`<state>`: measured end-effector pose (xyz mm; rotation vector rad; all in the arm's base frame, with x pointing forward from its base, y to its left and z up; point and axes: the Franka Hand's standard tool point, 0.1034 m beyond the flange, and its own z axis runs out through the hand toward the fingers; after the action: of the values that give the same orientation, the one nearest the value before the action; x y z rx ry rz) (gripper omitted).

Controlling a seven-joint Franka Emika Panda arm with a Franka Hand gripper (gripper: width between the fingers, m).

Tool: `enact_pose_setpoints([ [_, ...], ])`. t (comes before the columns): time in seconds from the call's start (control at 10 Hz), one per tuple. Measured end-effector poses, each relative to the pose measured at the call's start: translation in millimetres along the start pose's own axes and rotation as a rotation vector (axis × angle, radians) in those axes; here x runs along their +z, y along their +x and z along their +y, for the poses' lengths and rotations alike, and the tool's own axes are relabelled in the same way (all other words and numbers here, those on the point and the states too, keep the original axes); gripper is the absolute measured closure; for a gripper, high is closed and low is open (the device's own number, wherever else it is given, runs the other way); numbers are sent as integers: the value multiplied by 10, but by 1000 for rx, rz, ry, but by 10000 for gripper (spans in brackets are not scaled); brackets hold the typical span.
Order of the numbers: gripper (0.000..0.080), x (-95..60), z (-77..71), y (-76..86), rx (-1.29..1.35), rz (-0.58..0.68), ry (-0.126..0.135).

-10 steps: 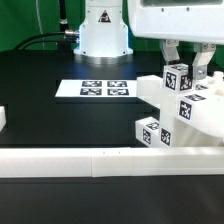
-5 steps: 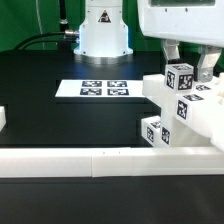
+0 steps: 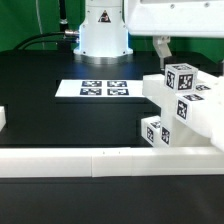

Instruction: Assemble chair

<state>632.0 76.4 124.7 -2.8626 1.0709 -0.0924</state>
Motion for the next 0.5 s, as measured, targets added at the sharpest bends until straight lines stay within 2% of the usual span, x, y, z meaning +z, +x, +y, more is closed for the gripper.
enact_pose_setpoints([
  [0.2, 150, -71, -10, -176, -295, -10, 4],
  [0.3, 150, -144, 41, -309, -371, -8, 17],
  [0.4, 150, -181, 114, -372, -428, -1, 22],
  [0.5, 150, -146, 115, -339, -504, -1, 19],
])
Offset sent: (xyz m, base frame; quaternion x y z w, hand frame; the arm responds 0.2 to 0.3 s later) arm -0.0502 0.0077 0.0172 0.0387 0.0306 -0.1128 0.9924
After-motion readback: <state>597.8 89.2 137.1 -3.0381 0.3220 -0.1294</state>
